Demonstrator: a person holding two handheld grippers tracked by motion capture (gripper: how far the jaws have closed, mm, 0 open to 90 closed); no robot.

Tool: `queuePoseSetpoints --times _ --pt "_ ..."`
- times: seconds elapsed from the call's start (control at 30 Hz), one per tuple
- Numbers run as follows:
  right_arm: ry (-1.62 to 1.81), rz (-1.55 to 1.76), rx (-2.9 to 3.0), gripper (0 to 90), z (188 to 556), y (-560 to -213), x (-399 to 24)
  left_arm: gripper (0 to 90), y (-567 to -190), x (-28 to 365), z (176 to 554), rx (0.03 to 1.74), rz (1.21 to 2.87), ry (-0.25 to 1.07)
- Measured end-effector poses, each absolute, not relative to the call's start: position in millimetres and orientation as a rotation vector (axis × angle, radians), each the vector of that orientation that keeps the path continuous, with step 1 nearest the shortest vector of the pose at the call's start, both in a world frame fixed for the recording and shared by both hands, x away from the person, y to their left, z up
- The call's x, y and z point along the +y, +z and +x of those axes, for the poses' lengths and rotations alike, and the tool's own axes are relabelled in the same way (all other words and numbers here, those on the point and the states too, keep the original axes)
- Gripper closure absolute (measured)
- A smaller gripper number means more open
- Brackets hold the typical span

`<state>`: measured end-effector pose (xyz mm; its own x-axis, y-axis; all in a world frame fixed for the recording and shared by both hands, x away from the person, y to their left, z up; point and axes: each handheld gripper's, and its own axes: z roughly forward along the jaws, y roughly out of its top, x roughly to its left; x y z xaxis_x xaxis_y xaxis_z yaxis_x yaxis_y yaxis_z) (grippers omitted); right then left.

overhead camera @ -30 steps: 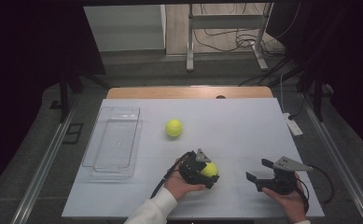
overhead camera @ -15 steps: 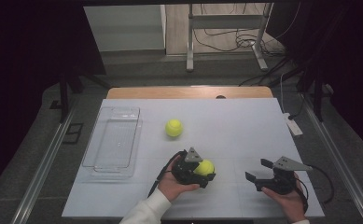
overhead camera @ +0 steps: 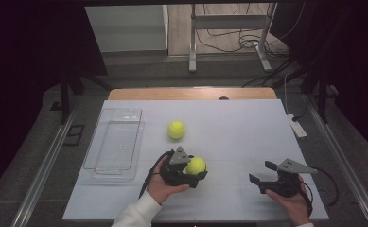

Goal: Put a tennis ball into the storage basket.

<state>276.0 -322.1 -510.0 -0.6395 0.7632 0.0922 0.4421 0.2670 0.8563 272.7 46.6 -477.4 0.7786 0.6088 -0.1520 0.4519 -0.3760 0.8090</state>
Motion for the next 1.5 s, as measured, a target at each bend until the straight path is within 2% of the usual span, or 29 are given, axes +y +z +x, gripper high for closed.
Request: queuePoseSetpoints --times 1.5 --pt "1.314 1.091 2.208 12.9 276.3 -509.8 -321.1 26.8 -444.1 96.5 278.1 0.844 1.897 0.279"
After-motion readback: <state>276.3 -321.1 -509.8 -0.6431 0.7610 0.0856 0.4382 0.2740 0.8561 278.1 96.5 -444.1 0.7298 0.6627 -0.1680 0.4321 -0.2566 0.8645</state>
